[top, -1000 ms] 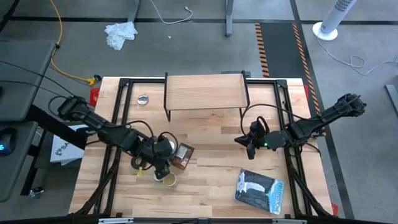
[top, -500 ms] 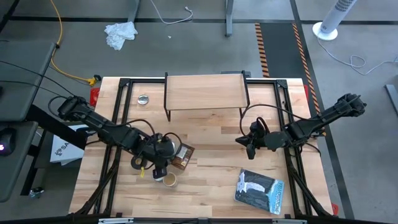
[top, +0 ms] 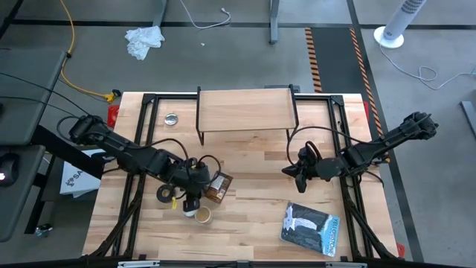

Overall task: Shelf spices
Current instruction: Adjust the shelf

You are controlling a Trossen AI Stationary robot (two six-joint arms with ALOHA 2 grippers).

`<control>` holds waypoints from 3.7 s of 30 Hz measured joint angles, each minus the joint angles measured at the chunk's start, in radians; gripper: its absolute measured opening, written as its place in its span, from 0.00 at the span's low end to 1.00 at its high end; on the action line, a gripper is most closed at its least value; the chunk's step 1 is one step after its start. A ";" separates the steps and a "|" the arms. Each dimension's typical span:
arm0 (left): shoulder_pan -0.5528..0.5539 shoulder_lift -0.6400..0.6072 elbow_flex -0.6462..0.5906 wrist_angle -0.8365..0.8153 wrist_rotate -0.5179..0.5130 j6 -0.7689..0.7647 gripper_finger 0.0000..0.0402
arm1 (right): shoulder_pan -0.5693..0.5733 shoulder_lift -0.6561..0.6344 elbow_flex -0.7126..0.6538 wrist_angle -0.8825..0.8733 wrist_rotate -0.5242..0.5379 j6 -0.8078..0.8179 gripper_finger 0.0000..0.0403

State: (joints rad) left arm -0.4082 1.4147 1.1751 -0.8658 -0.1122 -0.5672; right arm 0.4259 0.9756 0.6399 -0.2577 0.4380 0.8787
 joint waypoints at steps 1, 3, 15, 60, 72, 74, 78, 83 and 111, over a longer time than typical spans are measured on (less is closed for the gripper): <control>0.008 0.000 0.000 0.000 0.002 -0.008 0.50 | 0.000 0.000 0.000 -0.004 -0.004 0.002 0.00; 0.024 0.000 0.000 0.000 0.023 -0.010 0.53 | 0.000 0.000 0.000 -0.009 -0.006 0.003 0.00; 0.194 -0.001 0.210 -0.015 -0.344 0.040 0.66 | -0.013 0.000 0.000 0.158 0.067 -0.110 0.00; 1.233 0.322 0.257 0.385 0.028 0.282 0.00 | -1.479 0.567 0.454 0.160 -0.715 -0.130 0.00; 1.232 0.322 0.257 0.326 -0.003 0.423 0.00 | -1.562 0.672 0.655 -0.293 -0.766 -0.544 0.00; 1.232 0.326 0.257 0.326 -0.008 0.423 0.00 | -1.571 0.672 0.655 -0.313 -0.788 -0.565 0.00; 1.232 0.346 0.257 0.316 -0.009 0.416 0.00 | -1.565 0.671 0.655 -0.315 -0.797 -0.595 0.00; 1.222 0.379 0.257 0.313 -0.005 0.387 0.00 | -1.556 0.671 0.655 -0.263 -0.851 -0.595 0.00; 1.161 0.400 0.257 0.226 -0.001 0.395 0.00 | -1.464 0.616 0.655 -0.513 -0.908 -0.753 0.00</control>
State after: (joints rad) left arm 0.7523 1.8144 1.4326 -0.6397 -0.1136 -0.1722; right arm -1.0381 1.5918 1.2949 -0.7710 -0.4702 0.1256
